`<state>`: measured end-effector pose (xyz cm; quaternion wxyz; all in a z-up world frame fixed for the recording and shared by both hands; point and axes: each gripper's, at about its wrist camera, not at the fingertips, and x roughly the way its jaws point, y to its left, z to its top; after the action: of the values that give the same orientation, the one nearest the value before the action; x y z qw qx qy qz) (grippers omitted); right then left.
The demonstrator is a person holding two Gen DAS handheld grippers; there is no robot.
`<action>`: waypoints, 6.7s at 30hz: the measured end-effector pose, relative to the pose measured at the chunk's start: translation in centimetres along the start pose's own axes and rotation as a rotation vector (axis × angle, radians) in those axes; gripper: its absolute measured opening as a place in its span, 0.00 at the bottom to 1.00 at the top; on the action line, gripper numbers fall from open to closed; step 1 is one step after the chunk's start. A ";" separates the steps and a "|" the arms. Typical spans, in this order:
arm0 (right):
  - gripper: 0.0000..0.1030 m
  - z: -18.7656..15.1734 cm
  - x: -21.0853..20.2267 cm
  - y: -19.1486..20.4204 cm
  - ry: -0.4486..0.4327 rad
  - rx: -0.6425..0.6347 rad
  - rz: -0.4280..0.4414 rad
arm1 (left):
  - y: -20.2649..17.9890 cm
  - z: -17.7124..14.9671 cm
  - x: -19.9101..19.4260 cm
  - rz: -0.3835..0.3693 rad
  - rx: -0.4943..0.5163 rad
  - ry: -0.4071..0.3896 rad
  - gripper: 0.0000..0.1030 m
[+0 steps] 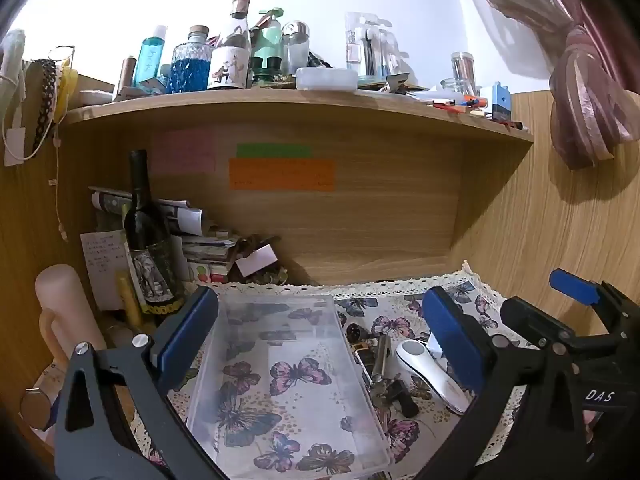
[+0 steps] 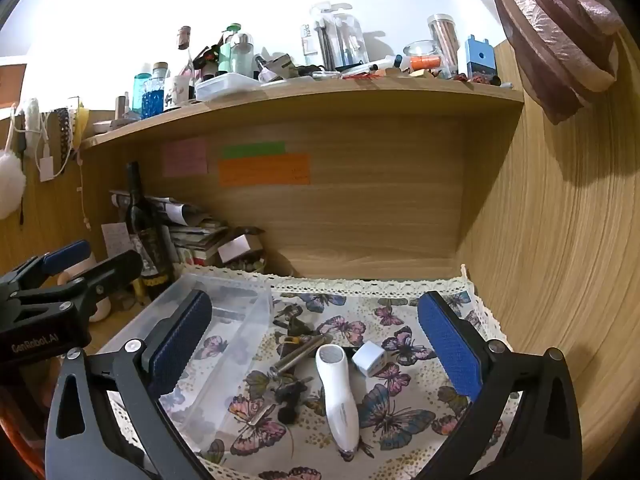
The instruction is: Organize rigid objects
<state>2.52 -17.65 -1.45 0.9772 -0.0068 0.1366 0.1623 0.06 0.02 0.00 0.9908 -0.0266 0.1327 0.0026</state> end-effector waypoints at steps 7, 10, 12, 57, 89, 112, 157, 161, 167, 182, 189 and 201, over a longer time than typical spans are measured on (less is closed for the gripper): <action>1.00 0.0 0.1 0.0 0.005 -0.003 -0.002 | -0.1 -0.2 0.0 0.002 0.008 -0.003 1.00; 1.00 -0.1 0.1 0.0 0.005 -0.005 -0.002 | 0.3 -0.2 0.1 0.001 0.009 -0.008 1.00; 1.00 -0.2 -0.1 0.0 0.002 -0.008 -0.004 | 0.5 -0.1 0.1 -0.002 0.010 -0.010 1.00; 1.00 0.1 0.1 0.3 0.002 -0.011 -0.001 | -0.3 0.3 -0.2 0.013 0.031 -0.028 1.00; 1.00 -0.3 1.3 0.3 0.023 -0.009 -0.010 | 1.0 -0.2 0.9 -0.025 0.007 -0.006 1.00; 0.70 -3.0 8.7 -2.7 0.271 -0.009 -0.004 | 10.3 -3.0 8.8 0.079 0.061 0.406 0.62; 0.44 -5.7 20.8 -8.2 0.649 0.098 -0.024 | 12.4 -5.3 13.6 -0.040 -0.034 0.687 0.09; 0.45 -5.7 22.1 -8.4 0.651 0.078 -0.066 | 12.4 -5.3 13.6 -0.040 -0.036 0.688 0.09; 0.27 -5.6 22.8 -8.3 0.647 0.059 -0.075 | 12.4 -5.3 13.6 -0.038 -0.035 0.687 0.09; 0.27 -0.1 17.2 -1.6 0.415 -0.032 0.075 | 12.4 -5.2 13.4 -0.036 -0.022 0.678 0.09; 0.27 1.3 15.7 3.0 0.370 -0.081 0.194 | 12.4 -5.3 13.3 -0.034 -0.011 0.673 0.09; 0.27 -0.4 18.2 8.5 0.475 -0.150 0.297 | 12.3 -5.3 13.3 -0.031 -0.001 0.667 0.09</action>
<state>16.26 -3.90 -6.46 0.8801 -0.0970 0.3486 0.3072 11.31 11.98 -9.28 0.8926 -0.0286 0.4494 -0.0212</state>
